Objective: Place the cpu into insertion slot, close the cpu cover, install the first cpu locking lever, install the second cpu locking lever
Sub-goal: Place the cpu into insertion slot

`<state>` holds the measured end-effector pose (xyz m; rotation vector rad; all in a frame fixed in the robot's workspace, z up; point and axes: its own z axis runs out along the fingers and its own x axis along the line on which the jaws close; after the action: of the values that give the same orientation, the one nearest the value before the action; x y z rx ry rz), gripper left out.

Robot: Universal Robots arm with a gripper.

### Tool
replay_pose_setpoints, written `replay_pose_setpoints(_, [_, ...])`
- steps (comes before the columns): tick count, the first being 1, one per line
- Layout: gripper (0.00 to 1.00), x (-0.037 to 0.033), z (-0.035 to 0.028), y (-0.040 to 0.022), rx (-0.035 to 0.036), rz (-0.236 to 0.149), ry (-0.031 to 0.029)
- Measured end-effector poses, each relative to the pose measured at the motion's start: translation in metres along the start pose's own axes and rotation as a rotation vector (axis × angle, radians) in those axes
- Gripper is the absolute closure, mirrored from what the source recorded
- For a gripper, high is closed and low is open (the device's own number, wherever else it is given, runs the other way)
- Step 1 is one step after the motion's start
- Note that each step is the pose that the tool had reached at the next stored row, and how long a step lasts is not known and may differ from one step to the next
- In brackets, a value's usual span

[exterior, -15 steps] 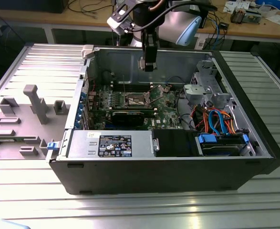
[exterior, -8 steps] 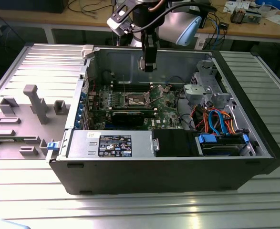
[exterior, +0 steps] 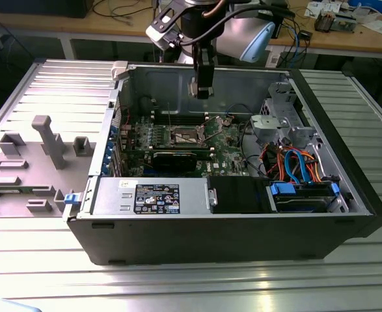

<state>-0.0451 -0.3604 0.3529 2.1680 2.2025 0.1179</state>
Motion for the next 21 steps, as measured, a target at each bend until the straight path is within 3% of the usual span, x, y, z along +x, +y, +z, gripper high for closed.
replay_pose_setpoints(21, [0.46,-0.0001,0.0057,-0.0005,0.0001,0.000,-0.0001])
